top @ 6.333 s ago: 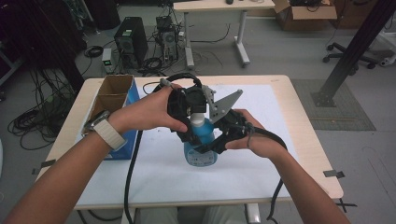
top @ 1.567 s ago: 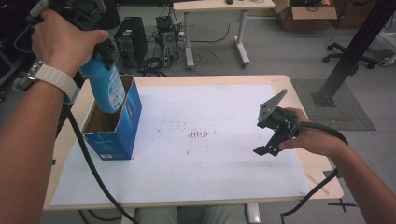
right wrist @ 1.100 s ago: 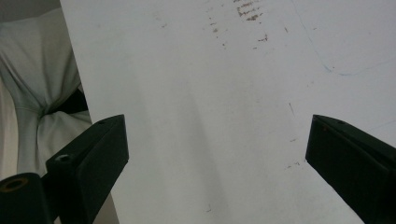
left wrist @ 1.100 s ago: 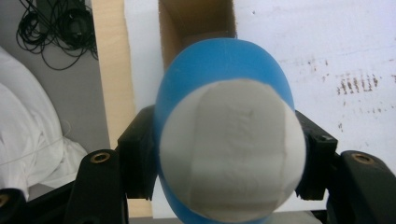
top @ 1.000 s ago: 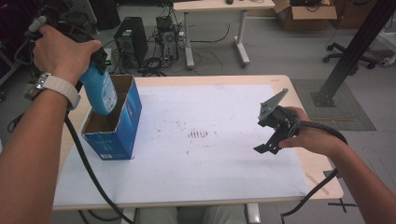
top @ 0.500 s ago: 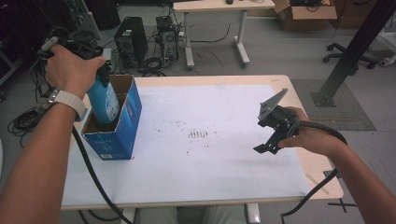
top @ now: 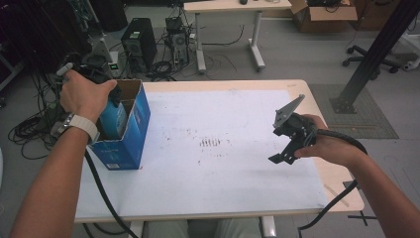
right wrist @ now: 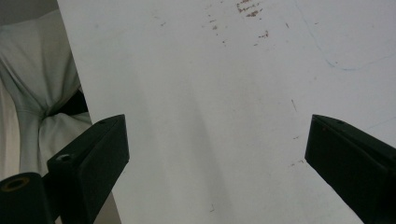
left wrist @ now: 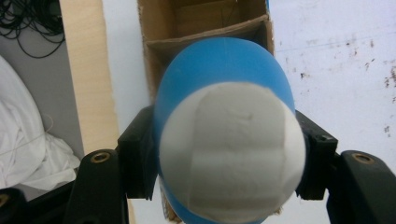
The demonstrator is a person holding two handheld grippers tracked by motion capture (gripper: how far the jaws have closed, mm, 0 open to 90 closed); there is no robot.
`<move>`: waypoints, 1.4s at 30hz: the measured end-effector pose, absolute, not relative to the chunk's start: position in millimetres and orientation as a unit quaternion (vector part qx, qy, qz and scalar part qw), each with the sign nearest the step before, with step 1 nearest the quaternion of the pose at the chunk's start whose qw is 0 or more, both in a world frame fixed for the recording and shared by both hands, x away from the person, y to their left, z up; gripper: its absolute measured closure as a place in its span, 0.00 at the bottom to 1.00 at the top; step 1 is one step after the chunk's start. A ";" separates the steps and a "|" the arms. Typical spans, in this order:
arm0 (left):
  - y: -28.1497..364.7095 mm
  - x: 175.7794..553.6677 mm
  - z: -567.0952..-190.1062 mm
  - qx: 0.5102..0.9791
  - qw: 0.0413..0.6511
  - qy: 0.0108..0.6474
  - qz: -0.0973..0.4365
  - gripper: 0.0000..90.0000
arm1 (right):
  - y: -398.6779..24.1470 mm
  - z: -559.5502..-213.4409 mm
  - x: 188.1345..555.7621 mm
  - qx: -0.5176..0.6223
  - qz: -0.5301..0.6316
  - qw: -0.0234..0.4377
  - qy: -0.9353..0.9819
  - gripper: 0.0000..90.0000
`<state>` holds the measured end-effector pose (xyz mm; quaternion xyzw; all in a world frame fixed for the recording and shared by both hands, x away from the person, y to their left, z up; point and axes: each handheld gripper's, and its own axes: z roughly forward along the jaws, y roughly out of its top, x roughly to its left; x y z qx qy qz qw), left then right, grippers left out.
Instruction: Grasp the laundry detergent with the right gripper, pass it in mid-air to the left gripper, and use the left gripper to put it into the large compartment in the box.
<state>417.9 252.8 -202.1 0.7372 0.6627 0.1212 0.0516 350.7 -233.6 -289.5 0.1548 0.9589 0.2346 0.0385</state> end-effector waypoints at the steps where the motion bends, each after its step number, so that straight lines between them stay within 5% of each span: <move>1: 253.0 418.5 -205.8 0.737 0.052 0.663 0.120 0.42 | -233.9 -289.9 350.9 0.155 0.235 0.040 0.959 0.07; 21: 257.0 421.4 -262.2 0.743 0.040 0.660 0.101 0.42 | -235.1 -295.7 351.6 0.160 0.228 0.035 0.960 0.07; 42: 260.2 426.0 -277.7 0.746 0.036 0.659 0.094 0.42 | -236.1 -299.4 352.1 0.163 0.224 0.031 0.960 0.07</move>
